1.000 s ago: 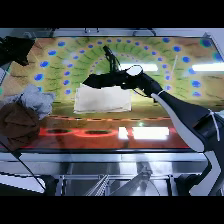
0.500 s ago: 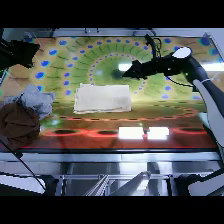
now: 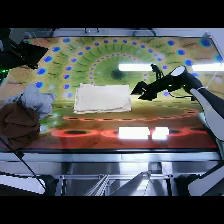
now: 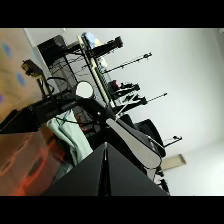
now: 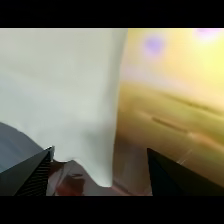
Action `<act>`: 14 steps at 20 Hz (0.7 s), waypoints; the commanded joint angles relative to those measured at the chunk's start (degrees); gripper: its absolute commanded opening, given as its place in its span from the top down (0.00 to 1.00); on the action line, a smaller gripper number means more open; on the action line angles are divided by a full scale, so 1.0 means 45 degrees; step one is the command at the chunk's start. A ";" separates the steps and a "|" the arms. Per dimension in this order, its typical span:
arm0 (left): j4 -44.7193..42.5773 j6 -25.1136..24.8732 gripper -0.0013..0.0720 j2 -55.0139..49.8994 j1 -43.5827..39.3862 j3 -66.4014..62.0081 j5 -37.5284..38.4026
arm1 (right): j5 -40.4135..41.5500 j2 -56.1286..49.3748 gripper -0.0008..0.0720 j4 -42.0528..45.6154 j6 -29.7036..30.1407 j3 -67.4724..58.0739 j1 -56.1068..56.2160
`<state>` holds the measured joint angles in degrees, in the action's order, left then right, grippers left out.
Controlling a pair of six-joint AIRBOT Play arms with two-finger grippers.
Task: Fold the shirts.
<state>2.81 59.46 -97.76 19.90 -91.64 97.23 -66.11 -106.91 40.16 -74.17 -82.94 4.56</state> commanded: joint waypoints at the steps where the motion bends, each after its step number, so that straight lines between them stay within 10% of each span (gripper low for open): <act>1: -0.0053 -0.0015 0.98 0.0005 -0.0024 0.0005 -0.0112 | 0.0097 -0.1151 0.11 -0.1603 0.0641 0.0073 0.0063; 8: -0.0053 -0.0015 0.98 0.0005 -0.0024 0.0005 -0.0131 | 0.1219 -0.2050 0.31 -0.3910 0.0772 -0.0185 0.1438; 9: -0.0053 -0.0015 0.98 0.0005 -0.0024 0.0005 -0.0131 | 0.1277 -0.2074 0.39 -0.4104 0.0787 -0.0282 0.1666; 10: -0.0053 -0.0010 0.98 0.0005 -0.0024 0.0005 -0.0121 | 0.1190 -0.2064 0.80 -0.4396 0.1161 -0.0384 0.1812; 11: -0.0053 -0.0010 0.98 0.0005 -0.0024 0.0005 -0.0126 | 0.0986 -0.2035 0.96 -0.4731 0.1433 -0.0495 0.1889; 14: -0.0053 0.0000 0.98 0.0005 -0.0024 0.0005 0.0073 | 0.0078 -0.1273 0.97 -0.5212 0.2331 -0.0714 0.1749</act>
<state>2.50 59.42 -97.76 19.81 -91.61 96.77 -62.72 -114.96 20.51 -67.24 -85.21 12.19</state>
